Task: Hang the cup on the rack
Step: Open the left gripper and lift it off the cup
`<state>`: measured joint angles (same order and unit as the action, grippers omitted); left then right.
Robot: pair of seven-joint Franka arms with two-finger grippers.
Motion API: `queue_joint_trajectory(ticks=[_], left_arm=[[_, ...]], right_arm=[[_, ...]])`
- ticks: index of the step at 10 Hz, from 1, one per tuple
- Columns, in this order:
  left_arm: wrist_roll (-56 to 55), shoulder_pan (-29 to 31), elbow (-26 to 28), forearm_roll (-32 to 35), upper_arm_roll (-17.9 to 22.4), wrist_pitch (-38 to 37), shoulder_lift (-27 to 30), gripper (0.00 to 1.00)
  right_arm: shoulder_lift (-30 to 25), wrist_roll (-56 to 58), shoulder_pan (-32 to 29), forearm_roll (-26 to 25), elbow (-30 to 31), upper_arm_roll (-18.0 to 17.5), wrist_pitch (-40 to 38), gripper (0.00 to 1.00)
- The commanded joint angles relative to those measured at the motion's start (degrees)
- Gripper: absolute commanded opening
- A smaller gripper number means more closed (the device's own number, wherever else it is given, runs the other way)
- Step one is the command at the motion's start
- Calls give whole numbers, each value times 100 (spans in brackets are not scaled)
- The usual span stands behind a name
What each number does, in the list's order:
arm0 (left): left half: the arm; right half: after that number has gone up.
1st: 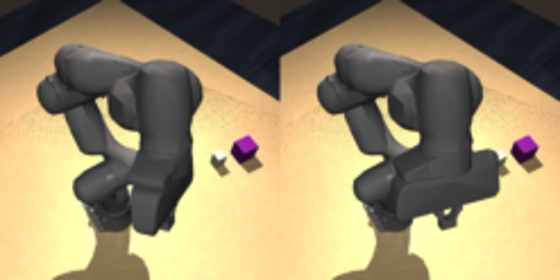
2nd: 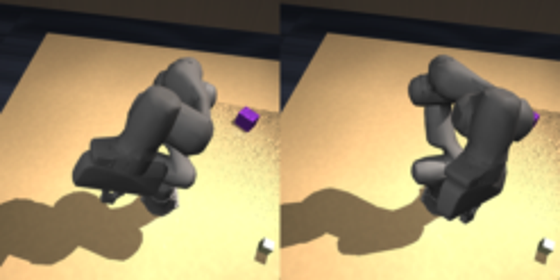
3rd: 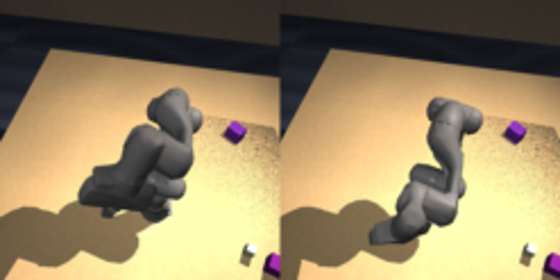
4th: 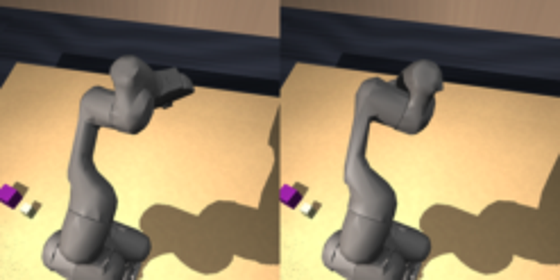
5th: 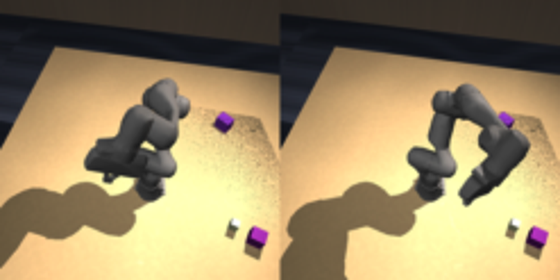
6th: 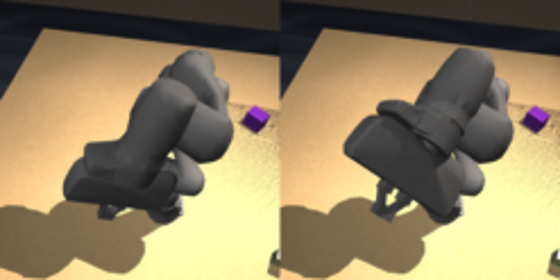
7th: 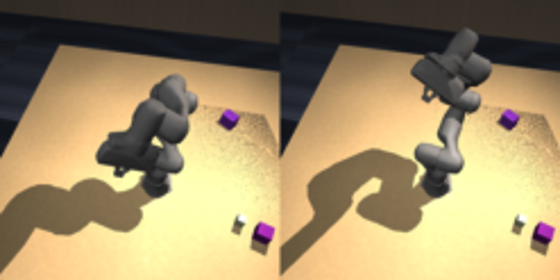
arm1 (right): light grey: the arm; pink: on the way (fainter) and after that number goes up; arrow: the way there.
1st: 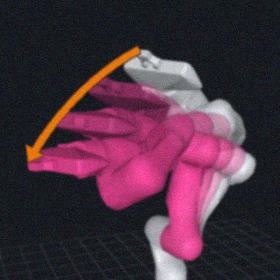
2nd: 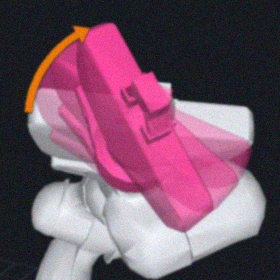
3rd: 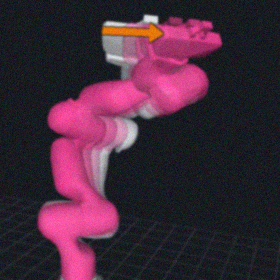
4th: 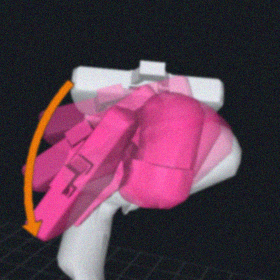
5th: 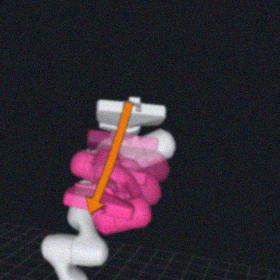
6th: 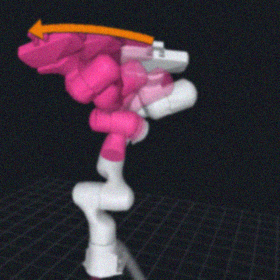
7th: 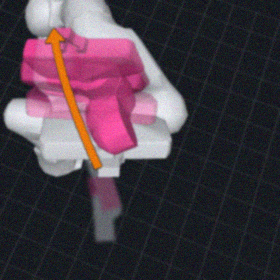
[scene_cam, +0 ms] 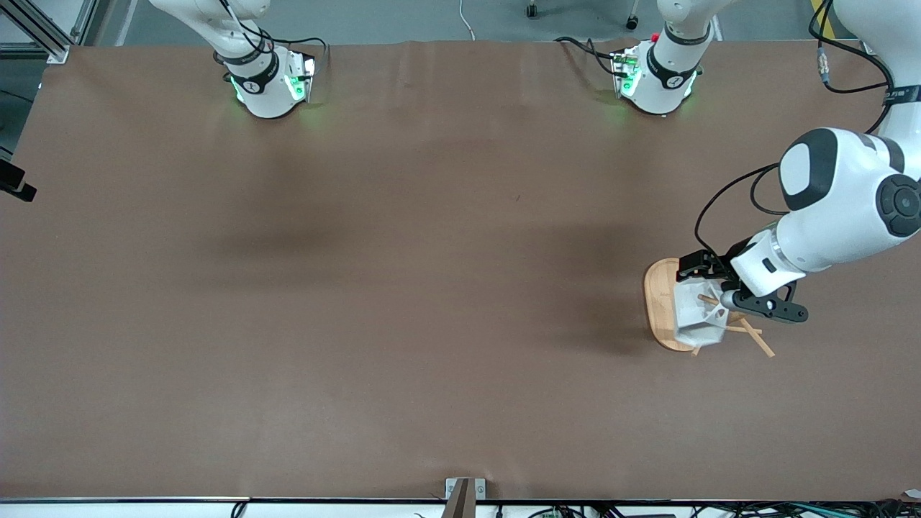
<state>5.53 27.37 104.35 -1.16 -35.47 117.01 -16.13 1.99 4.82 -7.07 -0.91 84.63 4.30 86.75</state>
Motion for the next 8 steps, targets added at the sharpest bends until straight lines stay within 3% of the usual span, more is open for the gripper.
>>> queue_joint_trajectory(ticks=[1, 5, 6, 8], left_arm=[[-60, 13, 182, 2, -3, -484, 564, 100], [-78, -135, 217, 46, 5, -845, 1391, 100], [-182, -397, 156, 46, 258, -1029, 1611, 100], [-560, -1423, -254, 55, 1258, -1625, 1806, 100]], right_arm=[[-32, 63, -40, -93, 36, -25, -18, 100], [-41, 45, -31, -84, 36, -25, -18, 100], [-32, 45, -40, -67, 28, -25, -18, 100], [-32, 45, -31, -67, 28, -25, -18, 100]])
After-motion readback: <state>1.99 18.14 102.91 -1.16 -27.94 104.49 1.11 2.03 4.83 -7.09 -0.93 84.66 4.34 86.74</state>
